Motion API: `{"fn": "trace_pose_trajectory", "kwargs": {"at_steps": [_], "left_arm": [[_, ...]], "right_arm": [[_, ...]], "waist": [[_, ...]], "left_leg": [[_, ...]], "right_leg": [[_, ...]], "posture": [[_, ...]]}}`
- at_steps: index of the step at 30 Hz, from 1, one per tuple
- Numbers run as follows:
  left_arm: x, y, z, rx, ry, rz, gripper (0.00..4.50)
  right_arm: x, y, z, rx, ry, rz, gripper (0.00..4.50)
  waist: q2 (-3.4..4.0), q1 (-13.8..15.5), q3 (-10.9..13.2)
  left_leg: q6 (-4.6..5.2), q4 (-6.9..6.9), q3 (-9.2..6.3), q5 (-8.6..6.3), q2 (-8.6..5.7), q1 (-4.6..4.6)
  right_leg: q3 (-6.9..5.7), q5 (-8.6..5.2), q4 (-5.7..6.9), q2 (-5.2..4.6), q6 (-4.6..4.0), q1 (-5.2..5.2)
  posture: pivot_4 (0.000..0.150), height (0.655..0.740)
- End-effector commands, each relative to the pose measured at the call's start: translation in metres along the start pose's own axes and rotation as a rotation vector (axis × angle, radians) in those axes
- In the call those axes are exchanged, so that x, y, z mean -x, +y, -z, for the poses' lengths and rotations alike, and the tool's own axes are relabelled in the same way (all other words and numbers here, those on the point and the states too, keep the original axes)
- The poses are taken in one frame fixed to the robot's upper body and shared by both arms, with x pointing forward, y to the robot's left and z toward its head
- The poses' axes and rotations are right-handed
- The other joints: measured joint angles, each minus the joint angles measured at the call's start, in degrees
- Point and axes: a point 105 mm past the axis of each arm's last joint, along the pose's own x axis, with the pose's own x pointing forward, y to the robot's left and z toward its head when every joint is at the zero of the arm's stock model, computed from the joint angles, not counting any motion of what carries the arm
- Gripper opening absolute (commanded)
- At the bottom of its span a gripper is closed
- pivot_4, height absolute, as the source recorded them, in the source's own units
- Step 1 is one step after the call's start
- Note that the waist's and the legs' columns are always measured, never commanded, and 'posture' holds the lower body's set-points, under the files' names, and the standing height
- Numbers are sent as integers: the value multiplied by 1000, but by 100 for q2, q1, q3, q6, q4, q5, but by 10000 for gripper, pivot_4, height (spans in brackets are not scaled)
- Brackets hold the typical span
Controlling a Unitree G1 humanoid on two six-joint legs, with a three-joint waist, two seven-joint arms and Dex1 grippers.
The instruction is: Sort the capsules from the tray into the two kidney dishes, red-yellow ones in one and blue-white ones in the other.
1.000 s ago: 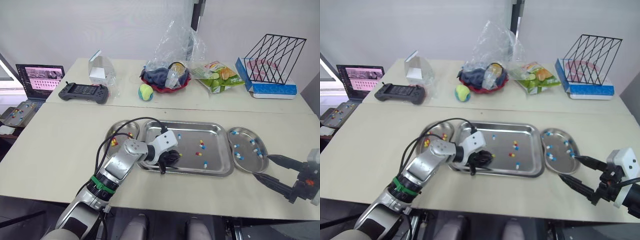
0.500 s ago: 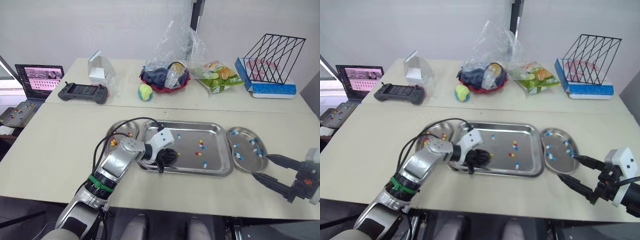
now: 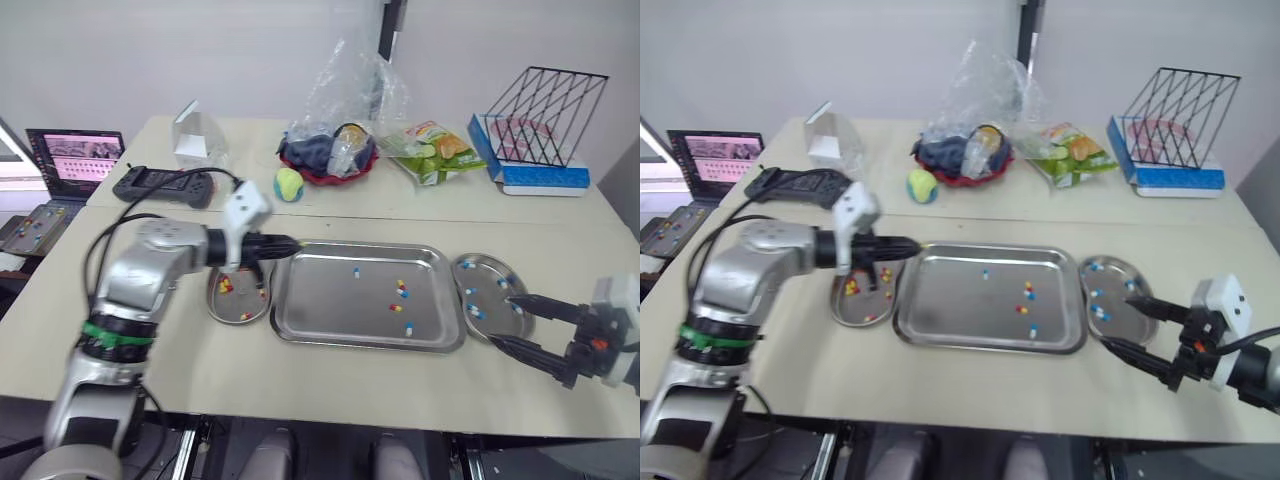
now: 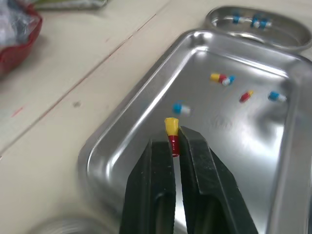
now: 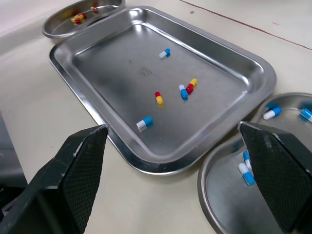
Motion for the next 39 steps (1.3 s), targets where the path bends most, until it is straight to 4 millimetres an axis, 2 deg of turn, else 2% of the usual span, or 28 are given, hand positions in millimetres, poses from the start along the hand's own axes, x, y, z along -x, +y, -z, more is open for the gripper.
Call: {"fn": "trace_pose_trajectory", "kwargs": {"at_steps": [1, 7, 18, 23, 29, 35, 36, 39], "left_arm": [[30, 15, 7, -17, 5, -74, 360], [37, 15, 38, 36, 48, -115, 360], [18, 0, 50, 61, 45, -56, 360], [6, -5, 68, 66, 105, -54, 360], [2, -10, 67, 75, 100, -31, 20650], [20, 6, 55, 70, 55, -79, 40562], [25, 14, 48, 78, 8, -118, 43972], [43, 32, 39, 65, -77, -222, 44561]], "right_arm": [[-8, -5, -9, 48, -17, -35, 45000], [-12, -7, -12, 60, -16, -63, 45000], [-10, -3, -10, 56, -2, -72, 45000], [-9, -1, -9, 55, -1, -69, 45000], [-11, -3, -10, 58, 1, -62, 45000], [-12, -5, -9, 61, 1, -59, 45000], [-12, -7, -9, 63, -2, -53, 45000], [-12, -14, -15, 64, -42, -23, 45000]], "waist": [[-1, -30, 1], [-2, 163, 3], [-5, 145, 3], [-5, 146, 3], [-5, 145, 3], [-5, 143, 3], [-5, 143, 3], [-5, 135, 3]], "left_leg": [[1, -2, -1, -1, 2, 7], [1, 5, -6, -1, -12, -5], [0, 7, -11, 0, -13, -7], [0, 7, -11, 0, -13, -7], [0, 7, -10, 0, -13, -8], [0, 7, -10, 0, -12, -7], [0, 7, -11, 0, -12, -8], [0, 7, -11, 0, -12, -7]], "right_leg": [[-1, 0, 4, 2, 0, 1], [-1, 0, -7, -11, 1, 8], [-1, 0, -2, -10, 0, 4], [-1, 0, -1, -10, 0, 4], [-1, 0, -1, -10, 0, 4], [-1, 0, -1, -9, 0, 3], [-1, 0, -1, -9, 0, 3], [-1, 0, -1, -10, 0, 3]], "posture": [[1500, 7391], [1500, 7391], [1500, 7391], [1500, 7391], [1500, 7391], [1500, 7391], [1500, 7391], [1500, 7391]]}}
